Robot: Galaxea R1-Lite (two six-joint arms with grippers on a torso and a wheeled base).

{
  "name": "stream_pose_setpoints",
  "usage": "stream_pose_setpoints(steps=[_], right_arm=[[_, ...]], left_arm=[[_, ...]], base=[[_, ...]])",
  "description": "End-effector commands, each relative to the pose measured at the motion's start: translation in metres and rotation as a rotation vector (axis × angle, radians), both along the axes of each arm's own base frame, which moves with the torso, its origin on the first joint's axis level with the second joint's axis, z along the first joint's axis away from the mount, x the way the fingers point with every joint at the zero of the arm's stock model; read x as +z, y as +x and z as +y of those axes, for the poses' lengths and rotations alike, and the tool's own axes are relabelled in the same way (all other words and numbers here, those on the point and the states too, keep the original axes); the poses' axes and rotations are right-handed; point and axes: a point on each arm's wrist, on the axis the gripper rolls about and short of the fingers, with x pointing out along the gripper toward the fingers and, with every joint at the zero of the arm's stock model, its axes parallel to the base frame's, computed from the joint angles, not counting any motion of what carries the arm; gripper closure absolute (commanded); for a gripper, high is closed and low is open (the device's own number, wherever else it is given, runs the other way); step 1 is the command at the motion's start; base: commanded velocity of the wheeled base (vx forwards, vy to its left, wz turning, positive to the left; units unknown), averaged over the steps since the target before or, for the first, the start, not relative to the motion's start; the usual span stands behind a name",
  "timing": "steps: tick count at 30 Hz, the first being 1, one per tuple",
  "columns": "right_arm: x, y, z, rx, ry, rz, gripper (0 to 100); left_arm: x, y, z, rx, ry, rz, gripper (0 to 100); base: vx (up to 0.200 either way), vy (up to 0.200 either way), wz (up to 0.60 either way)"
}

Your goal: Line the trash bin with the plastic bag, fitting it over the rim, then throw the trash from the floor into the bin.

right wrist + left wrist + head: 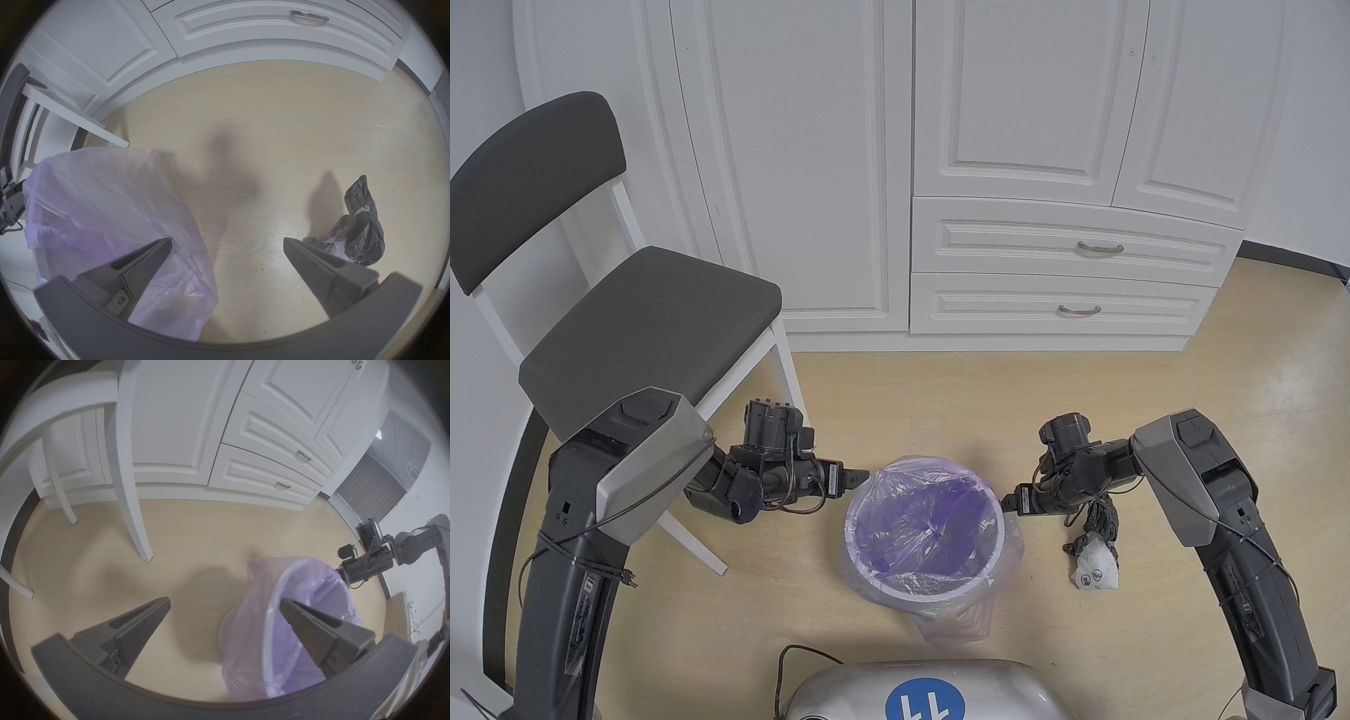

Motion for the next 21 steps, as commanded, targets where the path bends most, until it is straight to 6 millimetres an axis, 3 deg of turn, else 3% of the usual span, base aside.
stream_pose_setpoints(steps=[1, 6, 11, 17, 21], right_arm=[[0.000, 0.000, 0.000, -0.007, -0.008, -0.003, 0], [0.001, 0.000, 0.000, -0.021, -0.025, -0.010, 0], [0.002, 0.001, -0.002, -0.057, -0.042, -0.015, 0], [0.004, -0.001, -0.004, -0.059, -0.049, -0.006, 0], [0.017, -0.009, -0.023, -0.033, -0.042, 0.023, 0]], left_arm=[[0.031, -0.020, 0.003, 0.004, -0.025, -0.054, 0], [0.038, -0.036, 0.003, 0.021, -0.011, -0.052, 0], [0.041, -0.064, -0.006, -0.049, 0.001, 0.021, 0], [0.036, -0.065, -0.003, -0.136, 0.034, 0.105, 0], [0.031, -0.053, 0.015, -0.199, 0.076, 0.132, 0]], base=[[0.000, 0.000, 0.00], [0.000, 0.000, 0.00], [0.000, 0.000, 0.00], [0.000, 0.000, 0.00], [0.000, 0.000, 0.00]])
